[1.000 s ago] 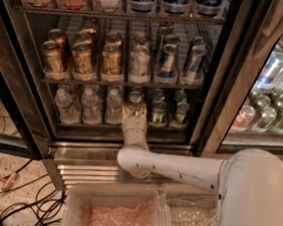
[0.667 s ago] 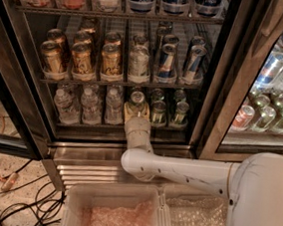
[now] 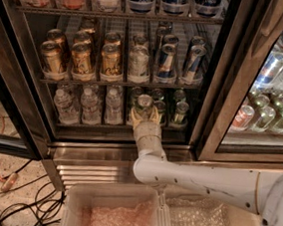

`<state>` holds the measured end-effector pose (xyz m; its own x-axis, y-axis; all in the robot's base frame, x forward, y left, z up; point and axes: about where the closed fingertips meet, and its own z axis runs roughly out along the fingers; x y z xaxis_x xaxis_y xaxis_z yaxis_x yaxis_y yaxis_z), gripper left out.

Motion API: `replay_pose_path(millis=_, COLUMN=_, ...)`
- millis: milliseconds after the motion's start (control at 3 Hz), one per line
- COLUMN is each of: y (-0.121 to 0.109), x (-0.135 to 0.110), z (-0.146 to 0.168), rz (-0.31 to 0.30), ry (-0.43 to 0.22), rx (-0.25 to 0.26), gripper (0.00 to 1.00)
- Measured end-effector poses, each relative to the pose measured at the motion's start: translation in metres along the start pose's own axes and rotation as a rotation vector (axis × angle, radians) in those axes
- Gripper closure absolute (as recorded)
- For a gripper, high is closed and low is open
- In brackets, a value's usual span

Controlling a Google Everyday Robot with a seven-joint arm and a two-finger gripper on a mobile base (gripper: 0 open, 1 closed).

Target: Pick green can from bottom shelf of fridge

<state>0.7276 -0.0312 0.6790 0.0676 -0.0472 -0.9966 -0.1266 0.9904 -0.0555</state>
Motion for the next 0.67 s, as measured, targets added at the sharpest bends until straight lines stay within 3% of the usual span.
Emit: replay_pose_path(millis=667, y=-0.007, x=-0.029, z=-0.041, rz=0.031, ry=0.028, rx=-0.067, gripper=1.0)
